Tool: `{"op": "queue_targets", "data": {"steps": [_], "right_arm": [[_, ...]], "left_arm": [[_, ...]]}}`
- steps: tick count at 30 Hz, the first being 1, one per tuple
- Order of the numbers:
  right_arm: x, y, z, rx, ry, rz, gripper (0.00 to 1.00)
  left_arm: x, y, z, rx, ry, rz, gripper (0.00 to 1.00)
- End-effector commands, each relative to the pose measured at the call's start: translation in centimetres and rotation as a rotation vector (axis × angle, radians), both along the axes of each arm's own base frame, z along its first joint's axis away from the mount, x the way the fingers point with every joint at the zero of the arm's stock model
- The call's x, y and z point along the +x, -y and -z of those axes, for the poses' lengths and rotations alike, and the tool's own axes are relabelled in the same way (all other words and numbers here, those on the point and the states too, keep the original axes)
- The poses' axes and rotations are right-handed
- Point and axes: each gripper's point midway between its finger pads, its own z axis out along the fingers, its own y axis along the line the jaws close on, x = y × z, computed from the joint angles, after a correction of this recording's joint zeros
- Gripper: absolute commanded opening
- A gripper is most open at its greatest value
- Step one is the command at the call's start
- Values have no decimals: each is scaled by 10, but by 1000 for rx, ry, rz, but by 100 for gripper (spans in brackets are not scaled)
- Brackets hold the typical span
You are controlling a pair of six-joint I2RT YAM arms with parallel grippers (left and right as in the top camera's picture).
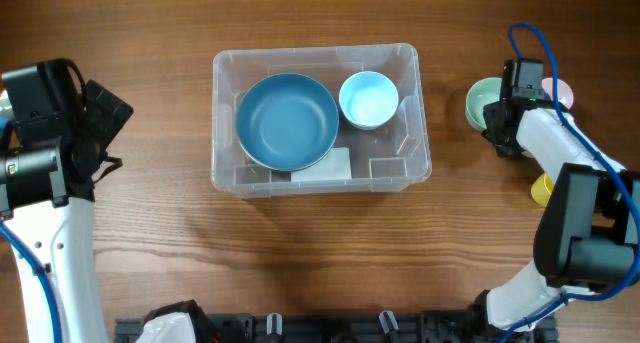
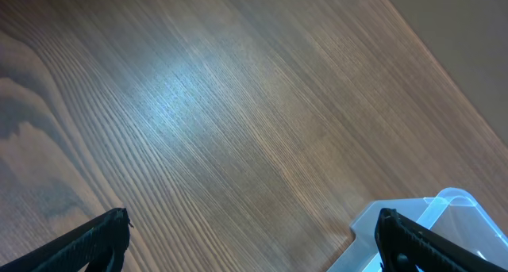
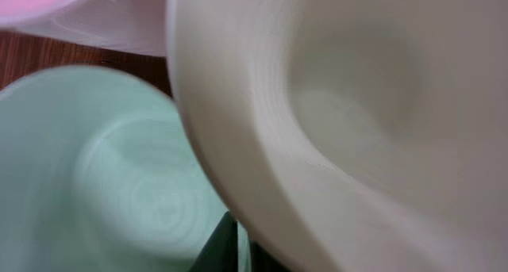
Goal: Pack container
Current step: 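Carry the mint green bowl into the container onto the light blue bowl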
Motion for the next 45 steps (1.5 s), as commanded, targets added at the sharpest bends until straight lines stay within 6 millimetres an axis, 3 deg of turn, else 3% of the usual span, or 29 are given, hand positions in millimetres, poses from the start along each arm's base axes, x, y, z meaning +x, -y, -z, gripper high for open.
{"op": "queue_targets", "data": {"steps": [1,8,15,24,30,33,38,45], "right_arm": [[-1,5,2,-36,-26,-33,7],[5,3,-11,-75,-18,-133,5],[19,-2,-47,-143,52,-258,4],[38,-31,-139,-300,257,-484,4],[40,-92,-212,-444,426,-815,4],[34,-115,-231,-478,469,-893,4],[25,-155,-236,-475,495,-1019,4],[24,-194,-215,-444,465,-1122,4]], "left_arm": [[0,-2,-8,5,22,-9,100],[0,-2,-8,5,22,-9,100],[0,-2,-8,5,22,-9,100],[0,-2,-8,5,22,-9,100],[0,-2,-8,5,21,-9,100],[0,-2,-8,5,22,-9,100],[0,-2,-8,5,22,-9,100],[0,-2,-8,5,22,-9,100]]}}
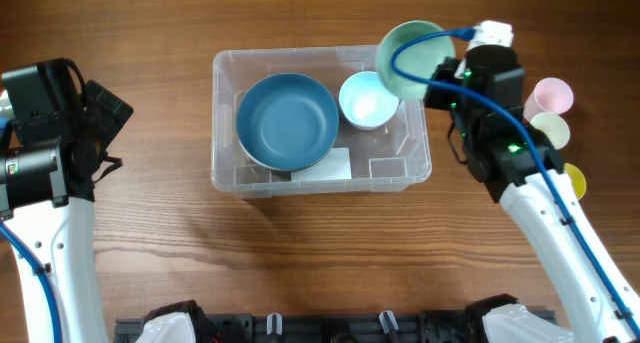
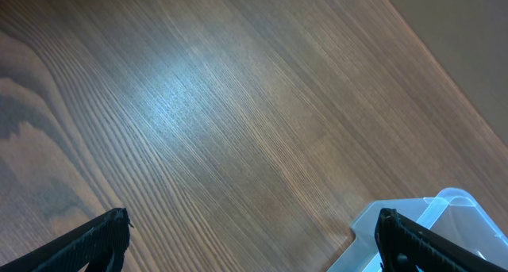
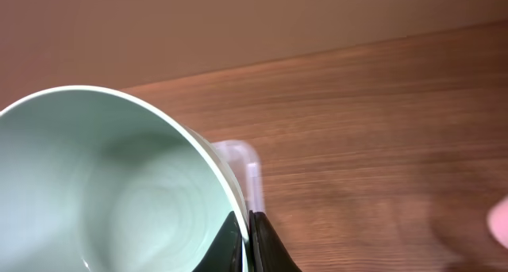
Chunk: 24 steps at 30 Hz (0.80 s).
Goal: Pack container
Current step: 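Carry the mint green bowl into the container onto the light blue bowl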
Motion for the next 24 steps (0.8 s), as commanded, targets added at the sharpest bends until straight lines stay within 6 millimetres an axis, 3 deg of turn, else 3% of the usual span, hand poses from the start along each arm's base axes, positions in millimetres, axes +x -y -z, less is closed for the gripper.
{"op": "queue_targets", "data": {"steps": [1,15,24], "right_arm": [[6,-18,13,-20,-24,-54,4],[20,-55,81,-67,-155,-126,5],[22,-60,92,-72,-172,-132,6]], "left_arm": [[0,-2,-8,5,22,-9,100],[0,-2,-8,5,22,-9,100],[0,-2,-8,5,22,-9,100]]}}
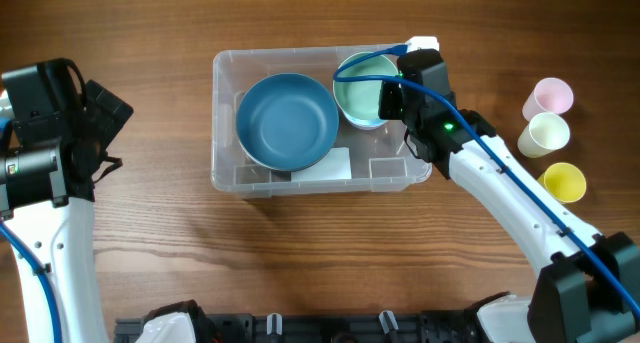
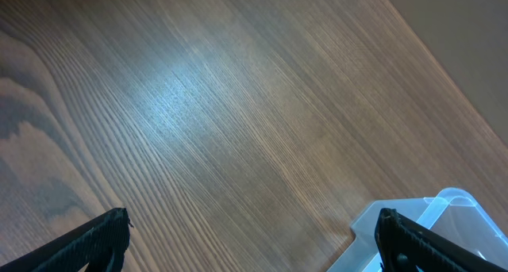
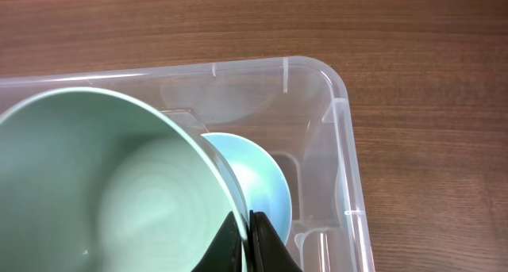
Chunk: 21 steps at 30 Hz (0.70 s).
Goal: Pack container
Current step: 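Carry the mint green bowl into the container onto the light blue bowl, then release the green bowl and move the right gripper to the yellow cup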
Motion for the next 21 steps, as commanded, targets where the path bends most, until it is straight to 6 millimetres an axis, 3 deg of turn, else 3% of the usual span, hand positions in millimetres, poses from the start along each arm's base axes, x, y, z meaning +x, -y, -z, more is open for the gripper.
{"op": "queue_targets", "data": {"steps": [1,7,9,12,13,14,21], "right_arm": [[3,-5,0,-5,4,-21,6],[3,-4,1,-5,4,-20,6],[3,-4,1,-5,4,-20,12],[3,-4,0,-6,5,-19,42],[4,-2,-1,-14,12,-8,79],[5,0,-1,-23,16,2,86],[-7,29,-13,-123,15,97,89]], "left_arm": [[0,-2,-8,5,22,-9,100],[0,-2,-8,5,22,-9,100],[0,-2,-8,6,22,-9,100],[0,-2,-8,5,22,-9,100],[0,-2,-8,5,22,-9,100],[0,-2,-8,5,22,-9,100],[0,-2,-8,5,22,-9,100]]}}
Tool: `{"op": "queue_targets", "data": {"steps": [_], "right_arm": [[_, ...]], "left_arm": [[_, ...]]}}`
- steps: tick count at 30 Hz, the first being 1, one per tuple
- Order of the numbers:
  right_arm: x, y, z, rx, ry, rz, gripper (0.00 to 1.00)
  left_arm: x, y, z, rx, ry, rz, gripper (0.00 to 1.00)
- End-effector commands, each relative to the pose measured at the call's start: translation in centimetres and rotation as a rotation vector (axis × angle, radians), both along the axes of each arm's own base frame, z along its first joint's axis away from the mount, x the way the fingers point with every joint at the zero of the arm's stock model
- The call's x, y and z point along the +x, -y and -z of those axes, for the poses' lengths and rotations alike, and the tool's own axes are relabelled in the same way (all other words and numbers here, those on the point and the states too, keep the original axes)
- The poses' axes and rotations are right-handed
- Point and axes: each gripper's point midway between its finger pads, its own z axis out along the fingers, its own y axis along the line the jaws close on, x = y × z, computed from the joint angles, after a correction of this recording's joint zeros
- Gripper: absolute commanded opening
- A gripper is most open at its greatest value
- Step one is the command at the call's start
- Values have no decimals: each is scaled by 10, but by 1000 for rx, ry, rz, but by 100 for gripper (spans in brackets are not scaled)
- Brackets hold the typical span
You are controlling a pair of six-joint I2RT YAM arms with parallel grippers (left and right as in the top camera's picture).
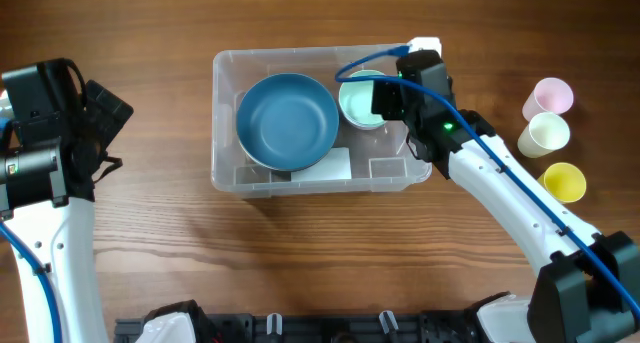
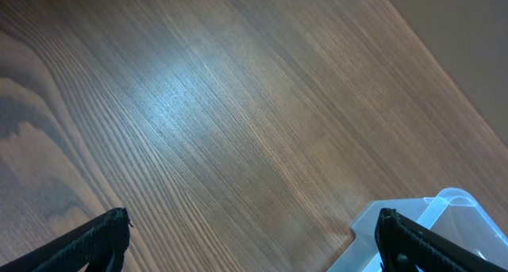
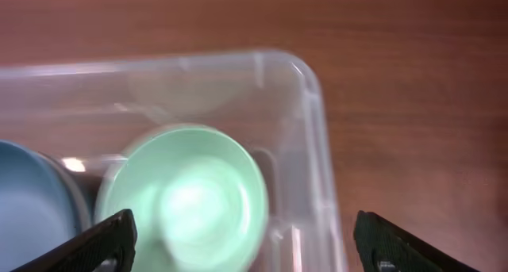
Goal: Pack container
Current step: 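Release the green bowl and move the right gripper to the yellow cup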
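Observation:
A clear plastic container [image 1: 320, 179] stands mid-table, and its corner wall [image 3: 316, 121] also shows in the right wrist view. Inside lie a large blue bowl [image 1: 287, 118] and, to its right, a mint green bowl [image 1: 358, 99] [image 3: 190, 199], upright, covering a smaller bowl. My right gripper [image 1: 388, 99] [image 3: 242, 239] hangs open just above the green bowl, its fingers wide apart and holding nothing. My left gripper [image 1: 100, 113] [image 2: 250, 234] is open over bare table left of the container.
Three cups stand right of the container: pink [image 1: 551, 95], cream [image 1: 545, 134] and yellow [image 1: 565, 181]. A white card lies on the container floor under the blue bowl [image 3: 28, 204]. The container's near-left corner [image 2: 444, 216] shows in the left wrist view.
My right gripper was shut on the green bowl's rim over the small light blue bowl. It is now open, and the green bowl sits in the container on that bowl.
First my right gripper was at the green bowl beside the cups on the right. Then it held the bowl in the air over the container's back right corner, then low over the light blue bowl. Now the bowl lies released there. The left arm stayed still.

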Motion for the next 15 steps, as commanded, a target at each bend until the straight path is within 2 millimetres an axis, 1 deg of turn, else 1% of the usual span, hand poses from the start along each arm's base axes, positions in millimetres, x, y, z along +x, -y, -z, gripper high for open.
{"op": "queue_targets", "data": {"steps": [1,2,4,7,9,11,12,14,15], "right_arm": [[-9,19,-25,-60,33,63,89],[-15,23,-33,-63,32,76,89],[-30,39,-51,-42,30,162,89],[-61,68,-78,33,15,310,90],[-82,87,-90,69,12,381,90],[-104,108,-98,92,3,454,90],[-119,122,-100,97,-11,497,89],[-139,142,-100,95,-40,564,89],[-146,149,-99,96,-55,584,90]], "left_arm": [[0,-2,-8,5,22,-9,100],[0,-2,-8,5,22,-9,100],[0,-2,-8,5,22,-9,100],[0,-2,-8,5,22,-9,100],[0,-2,-8,5,22,-9,100],[0,-2,-8,5,22,-9,100],[0,-2,-8,5,22,-9,100],[0,-2,-8,5,22,-9,100],[0,-2,-8,5,22,-9,100]]}}
